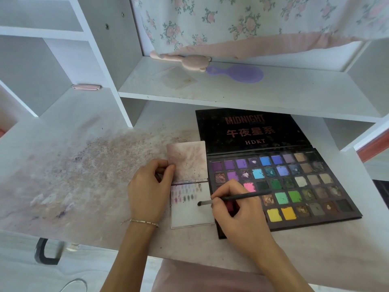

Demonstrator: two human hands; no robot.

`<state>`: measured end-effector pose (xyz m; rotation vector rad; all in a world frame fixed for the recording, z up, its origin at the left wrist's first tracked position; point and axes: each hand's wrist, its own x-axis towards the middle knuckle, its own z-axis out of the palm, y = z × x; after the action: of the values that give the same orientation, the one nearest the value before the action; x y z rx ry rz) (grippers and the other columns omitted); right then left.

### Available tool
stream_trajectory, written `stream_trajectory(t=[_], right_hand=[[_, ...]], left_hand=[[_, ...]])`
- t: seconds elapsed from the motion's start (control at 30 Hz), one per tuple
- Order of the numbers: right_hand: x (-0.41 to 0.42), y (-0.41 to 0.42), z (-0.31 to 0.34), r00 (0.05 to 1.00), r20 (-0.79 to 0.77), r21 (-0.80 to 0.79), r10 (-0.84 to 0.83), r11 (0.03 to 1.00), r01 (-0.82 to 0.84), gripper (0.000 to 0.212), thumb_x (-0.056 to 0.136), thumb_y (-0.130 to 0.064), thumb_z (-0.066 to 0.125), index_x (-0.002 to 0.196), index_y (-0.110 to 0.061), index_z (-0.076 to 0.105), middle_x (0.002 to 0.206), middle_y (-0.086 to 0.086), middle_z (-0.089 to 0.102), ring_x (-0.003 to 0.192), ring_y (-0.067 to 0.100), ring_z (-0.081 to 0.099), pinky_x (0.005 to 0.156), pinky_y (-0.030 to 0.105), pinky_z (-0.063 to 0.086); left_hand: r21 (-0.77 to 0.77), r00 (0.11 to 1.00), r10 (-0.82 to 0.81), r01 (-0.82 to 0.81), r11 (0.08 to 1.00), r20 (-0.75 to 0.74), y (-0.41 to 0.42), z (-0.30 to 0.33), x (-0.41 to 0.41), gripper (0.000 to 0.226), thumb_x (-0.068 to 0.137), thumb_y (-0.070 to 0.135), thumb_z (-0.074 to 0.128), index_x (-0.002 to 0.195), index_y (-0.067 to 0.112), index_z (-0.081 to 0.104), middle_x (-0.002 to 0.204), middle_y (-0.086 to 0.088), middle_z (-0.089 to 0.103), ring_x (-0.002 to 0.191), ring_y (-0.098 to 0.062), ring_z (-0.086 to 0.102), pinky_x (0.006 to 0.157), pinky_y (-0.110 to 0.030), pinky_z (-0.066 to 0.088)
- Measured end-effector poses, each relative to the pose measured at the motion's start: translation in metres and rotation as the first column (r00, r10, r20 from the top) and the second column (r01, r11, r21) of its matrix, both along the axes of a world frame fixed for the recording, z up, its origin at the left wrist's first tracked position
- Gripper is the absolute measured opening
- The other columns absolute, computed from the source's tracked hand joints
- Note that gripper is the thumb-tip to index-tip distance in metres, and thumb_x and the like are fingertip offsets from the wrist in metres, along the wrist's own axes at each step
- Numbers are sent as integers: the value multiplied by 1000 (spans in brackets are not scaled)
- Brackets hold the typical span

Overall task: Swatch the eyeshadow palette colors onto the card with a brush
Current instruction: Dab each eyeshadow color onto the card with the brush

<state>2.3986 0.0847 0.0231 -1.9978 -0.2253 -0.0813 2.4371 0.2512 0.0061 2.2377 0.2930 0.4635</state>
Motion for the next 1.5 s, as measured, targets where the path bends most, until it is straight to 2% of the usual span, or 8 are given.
stream_trajectory(t=[0.2, 0.5, 0.7, 0.8, 0.93, 1.13, 1.27, 1.5], right_hand=[[-6, -10, 0, 987, 83, 154, -138, 980, 124, 9, 77, -18, 54, 70, -23, 55, 69, 2, 56, 55, 16, 51, 44, 25, 43], [-3, -23, 2, 963, 96, 238, -252, 945, 224, 12, 79, -10, 49, 72, -19, 53, 70, 4, 56, 50, 9, 49, 42, 15, 39], [11, -10, -2, 968, 92, 224, -234, 952, 209, 18, 79, -16, 49, 68, -29, 49, 52, -11, 47, 46, 7, 41, 44, 18, 32], [15, -4, -2, 970, 85, 259, -228, 945, 200, 18, 80, -16, 49, 69, -31, 50, 54, -11, 48, 46, 7, 42, 44, 21, 34], [11, -16, 3, 961, 116, 282, -250, 936, 210, 16, 83, -12, 49, 76, -26, 52, 58, -11, 53, 45, 2, 43, 42, 11, 33], [1, -74, 2, 874, 142, 195, -465, 878, 436, 34, 91, -6, 47, 77, -36, 54, 68, -1, 60, 57, 1, 55, 49, 9, 43], [0, -110, 1, 782, 184, 130, -596, 803, 582, 27, 91, -9, 47, 79, -33, 50, 61, -7, 57, 60, -6, 57, 49, 3, 41], [7, -126, -6, 752, 144, 12, -643, 761, 649, 13, 89, -6, 47, 86, -17, 53, 64, -5, 56, 58, -6, 54, 47, 4, 39]], left_hand=[[1, 1000, 3, -3, 1000, -9, -1, 1, 1, 11, 83, 26, 62, 74, 32, 58, 63, 20, 54, 63, -1, 50, 57, -22, 39], [-72, 999, -26, 25, 997, -24, -2, 5, 7, 7, 84, 22, 61, 78, 25, 59, 68, 15, 58, 65, 1, 52, 56, -15, 35], [-150, 1000, -5, 4, 989, -3, -4, 11, 20, 6, 85, 16, 60, 81, 20, 58, 69, 17, 55, 66, 4, 51, 56, -3, 35], [-184, 1000, 8, -8, 983, 0, -5, 12, 24, 4, 85, 16, 59, 82, 17, 61, 72, 9, 59, 68, -4, 54, 60, -13, 37], [-169, 1000, 18, -17, 986, -1, -8, 7, 23, 8, 86, 15, 58, 89, 10, 64, 78, 1, 61, 74, -16, 56, 70, -25, 39], [-154, 999, 17, -11, 988, 38, -6, 1, 20, 3, 87, 18, 57, 84, 19, 57, 76, 4, 59, 70, -12, 53, 61, -22, 36], [-137, 998, 25, -16, 990, 64, -6, 0, 20, 6, 86, 19, 58, 81, 21, 56, 70, 10, 55, 66, -8, 50, 59, -16, 35], [-122, 999, 13, -7, 993, 52, -7, 0, 19, 3, 87, 19, 57, 84, 19, 58, 75, 2, 57, 72, -18, 53, 70, -28, 35]])
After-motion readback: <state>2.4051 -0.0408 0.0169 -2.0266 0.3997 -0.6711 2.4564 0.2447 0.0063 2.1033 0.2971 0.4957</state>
